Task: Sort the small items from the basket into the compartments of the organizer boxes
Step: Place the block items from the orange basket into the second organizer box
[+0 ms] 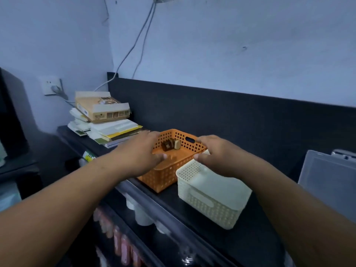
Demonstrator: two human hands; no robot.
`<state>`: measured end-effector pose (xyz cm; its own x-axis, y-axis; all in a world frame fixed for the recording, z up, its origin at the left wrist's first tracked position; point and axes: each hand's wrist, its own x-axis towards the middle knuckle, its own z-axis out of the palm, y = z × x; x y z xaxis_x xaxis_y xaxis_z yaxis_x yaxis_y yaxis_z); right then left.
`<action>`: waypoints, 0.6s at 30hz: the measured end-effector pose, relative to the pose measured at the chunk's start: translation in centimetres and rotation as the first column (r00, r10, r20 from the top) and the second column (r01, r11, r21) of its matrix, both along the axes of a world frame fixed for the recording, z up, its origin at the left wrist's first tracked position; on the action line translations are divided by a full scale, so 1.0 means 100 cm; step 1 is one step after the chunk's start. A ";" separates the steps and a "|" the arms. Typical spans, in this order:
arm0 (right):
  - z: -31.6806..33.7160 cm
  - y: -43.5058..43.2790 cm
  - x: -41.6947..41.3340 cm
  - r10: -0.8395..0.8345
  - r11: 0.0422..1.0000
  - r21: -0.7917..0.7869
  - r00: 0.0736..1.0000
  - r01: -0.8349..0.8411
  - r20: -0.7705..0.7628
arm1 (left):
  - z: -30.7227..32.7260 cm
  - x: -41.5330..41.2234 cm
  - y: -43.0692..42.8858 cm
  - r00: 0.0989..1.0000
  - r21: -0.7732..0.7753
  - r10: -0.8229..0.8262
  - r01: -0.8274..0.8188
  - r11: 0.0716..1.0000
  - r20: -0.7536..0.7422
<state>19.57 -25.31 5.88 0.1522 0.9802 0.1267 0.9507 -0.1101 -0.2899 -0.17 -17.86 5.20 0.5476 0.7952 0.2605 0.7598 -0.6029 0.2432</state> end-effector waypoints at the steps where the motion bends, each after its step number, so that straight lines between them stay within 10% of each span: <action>1: -0.002 0.010 0.000 -0.010 1.000 -0.017 1.000 0.010 0.007 | -0.001 0.005 0.013 1.000 -0.003 -0.008 0.008 1.000 -0.027; 9: -0.020 0.094 -0.012 -0.174 0.985 -0.005 0.982 0.174 0.070 | -0.020 0.054 0.153 0.964 -0.003 -0.168 0.171 0.985 -0.207; 18: -0.030 0.144 -0.025 -0.351 0.935 -0.025 0.935 0.353 0.055 | -0.053 0.112 0.248 0.726 0.029 -0.418 0.515 0.856 -0.546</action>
<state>17.09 -10.89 2.86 0.4827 0.8688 0.1104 0.8621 -0.4492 -0.2345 10.98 6.93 -0.06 0.9260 0.3731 -0.0576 0.3515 -0.9078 -0.2287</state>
